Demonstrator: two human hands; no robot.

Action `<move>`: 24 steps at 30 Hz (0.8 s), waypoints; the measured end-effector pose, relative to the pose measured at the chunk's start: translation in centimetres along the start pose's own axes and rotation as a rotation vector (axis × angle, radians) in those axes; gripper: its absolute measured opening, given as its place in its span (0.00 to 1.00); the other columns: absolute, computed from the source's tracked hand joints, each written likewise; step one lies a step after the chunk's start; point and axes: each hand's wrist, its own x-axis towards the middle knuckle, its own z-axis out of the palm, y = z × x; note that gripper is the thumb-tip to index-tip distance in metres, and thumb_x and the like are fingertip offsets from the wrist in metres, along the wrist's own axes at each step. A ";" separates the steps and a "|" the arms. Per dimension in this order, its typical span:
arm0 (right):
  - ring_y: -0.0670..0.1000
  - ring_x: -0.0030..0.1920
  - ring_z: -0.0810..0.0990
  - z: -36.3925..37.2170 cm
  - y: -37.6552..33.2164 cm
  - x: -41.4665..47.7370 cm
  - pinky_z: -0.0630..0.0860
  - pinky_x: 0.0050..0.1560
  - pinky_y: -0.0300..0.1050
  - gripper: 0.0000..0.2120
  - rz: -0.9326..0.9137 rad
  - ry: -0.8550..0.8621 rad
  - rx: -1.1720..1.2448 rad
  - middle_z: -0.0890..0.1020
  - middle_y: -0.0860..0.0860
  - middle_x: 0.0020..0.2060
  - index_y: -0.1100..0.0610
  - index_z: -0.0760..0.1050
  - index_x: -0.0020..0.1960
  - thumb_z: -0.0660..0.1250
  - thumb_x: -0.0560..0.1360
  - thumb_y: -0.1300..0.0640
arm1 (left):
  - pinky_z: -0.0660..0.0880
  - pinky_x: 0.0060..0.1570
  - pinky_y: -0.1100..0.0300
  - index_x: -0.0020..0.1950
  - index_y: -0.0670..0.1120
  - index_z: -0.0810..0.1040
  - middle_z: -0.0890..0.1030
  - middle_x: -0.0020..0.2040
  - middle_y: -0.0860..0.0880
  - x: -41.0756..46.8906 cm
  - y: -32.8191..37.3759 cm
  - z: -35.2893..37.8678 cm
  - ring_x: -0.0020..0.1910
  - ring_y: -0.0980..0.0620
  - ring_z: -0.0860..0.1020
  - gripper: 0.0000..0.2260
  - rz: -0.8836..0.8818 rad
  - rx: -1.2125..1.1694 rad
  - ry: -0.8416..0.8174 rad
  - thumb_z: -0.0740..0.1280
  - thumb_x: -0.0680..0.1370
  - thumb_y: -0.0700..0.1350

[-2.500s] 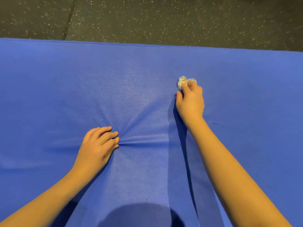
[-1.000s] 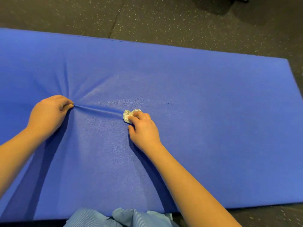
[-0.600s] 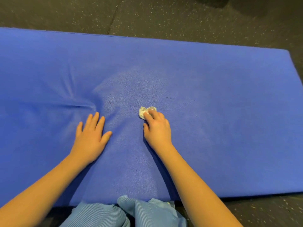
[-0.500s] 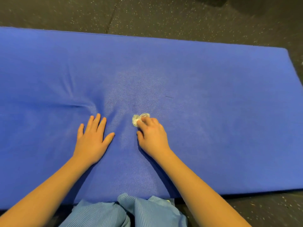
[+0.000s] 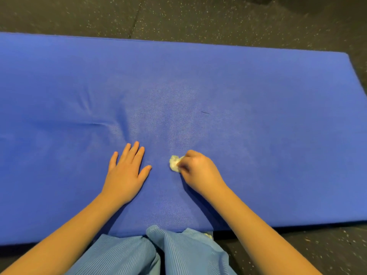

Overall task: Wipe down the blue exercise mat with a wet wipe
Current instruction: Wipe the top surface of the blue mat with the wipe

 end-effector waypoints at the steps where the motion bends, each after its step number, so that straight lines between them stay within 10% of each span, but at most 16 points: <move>1: 0.57 0.39 0.72 -0.5 0.4 0.0 0.72 0.37 0.51 0.11 0.072 0.055 0.000 0.72 0.54 0.40 0.62 0.80 0.45 0.61 0.79 0.59 | 0.41 0.75 0.49 0.79 0.48 0.52 0.47 0.79 0.52 0.0 0.0 -0.1 0.78 0.53 0.43 0.41 0.002 0.001 -0.005 0.35 0.70 0.67; 7: 0.58 0.39 0.75 -1.1 -2.3 -3.4 0.70 0.39 0.48 0.09 0.012 -0.110 0.114 0.74 0.54 0.40 0.60 0.80 0.43 0.63 0.76 0.58 | 0.41 0.75 0.49 0.79 0.48 0.50 0.45 0.79 0.51 -0.1 0.3 -0.5 0.78 0.52 0.42 0.29 -0.015 0.019 -0.028 0.47 0.82 0.61; 11: 0.54 0.49 0.77 -1.7 -0.7 -3.4 0.70 0.48 0.45 0.13 0.125 -0.021 0.175 0.79 0.51 0.50 0.56 0.77 0.60 0.65 0.75 0.58 | 0.41 0.75 0.48 0.79 0.48 0.49 0.45 0.80 0.51 0.0 0.7 -0.7 0.78 0.52 0.42 0.28 -0.032 0.001 -0.038 0.51 0.82 0.57; 18: 0.54 0.43 0.76 -1.6 -2.2 -6.4 0.70 0.42 0.46 0.08 -0.040 -0.197 0.103 0.76 0.50 0.42 0.56 0.79 0.48 0.64 0.77 0.53 | 0.41 0.75 0.48 0.79 0.48 0.51 0.46 0.80 0.51 -0.7 0.6 -0.3 0.78 0.52 0.43 0.33 -0.027 -0.019 -0.006 0.44 0.77 0.62; 24: 0.59 0.37 0.75 -2.0 0.6 -6.5 0.66 0.34 0.46 0.06 0.121 0.067 0.033 0.69 0.49 0.35 0.59 0.77 0.40 0.64 0.74 0.58 | 0.41 0.75 0.49 0.79 0.48 0.52 0.47 0.79 0.51 -0.9 0.6 -0.1 0.78 0.52 0.44 0.29 -0.020 -0.028 0.027 0.48 0.81 0.61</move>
